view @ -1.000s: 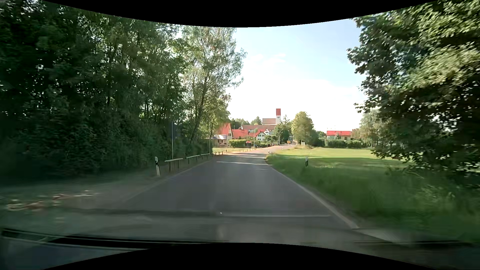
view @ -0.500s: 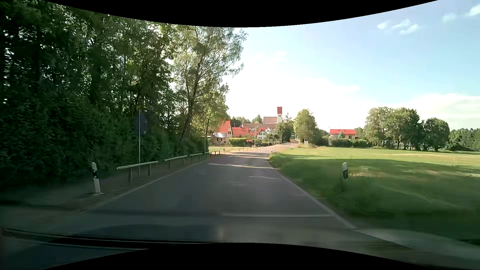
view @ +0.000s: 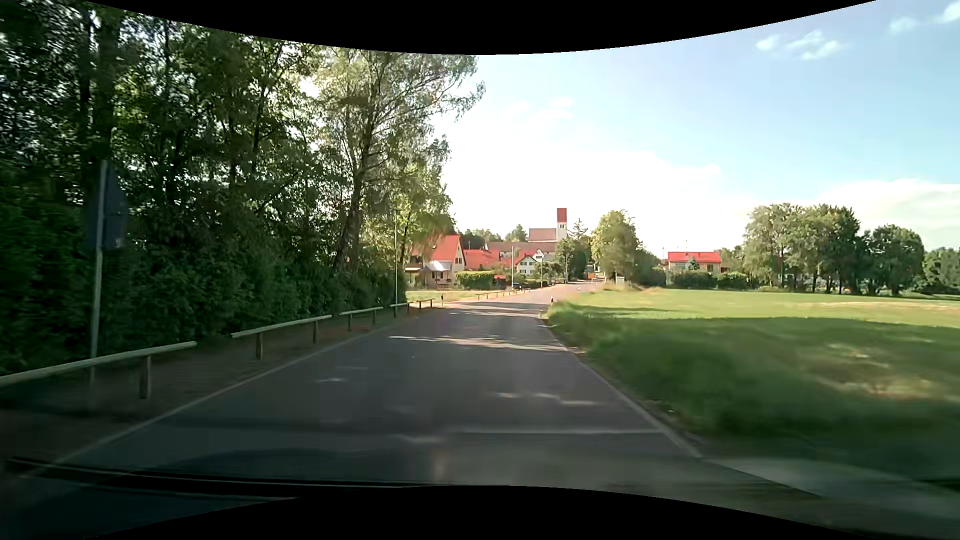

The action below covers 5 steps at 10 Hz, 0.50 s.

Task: Follow the waypoints while adhering to traffic rules and regulations

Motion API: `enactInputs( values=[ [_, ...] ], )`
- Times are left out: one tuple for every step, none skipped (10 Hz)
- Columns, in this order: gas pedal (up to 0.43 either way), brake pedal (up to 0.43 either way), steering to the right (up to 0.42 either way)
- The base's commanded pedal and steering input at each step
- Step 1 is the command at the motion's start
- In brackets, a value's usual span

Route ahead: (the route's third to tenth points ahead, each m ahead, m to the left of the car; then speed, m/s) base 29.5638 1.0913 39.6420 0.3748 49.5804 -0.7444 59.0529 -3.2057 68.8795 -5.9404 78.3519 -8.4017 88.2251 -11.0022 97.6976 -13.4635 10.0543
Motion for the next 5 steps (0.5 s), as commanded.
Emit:
enactInputs(
  values=[
    [0.157,0.006,-0.006],
    [0.130,0.006,-0.005],
    [0.098,0.006,-0.005],
    [0.008,0.006,-0.004],
    [0.000,0.006,-0.003]
  ],
)
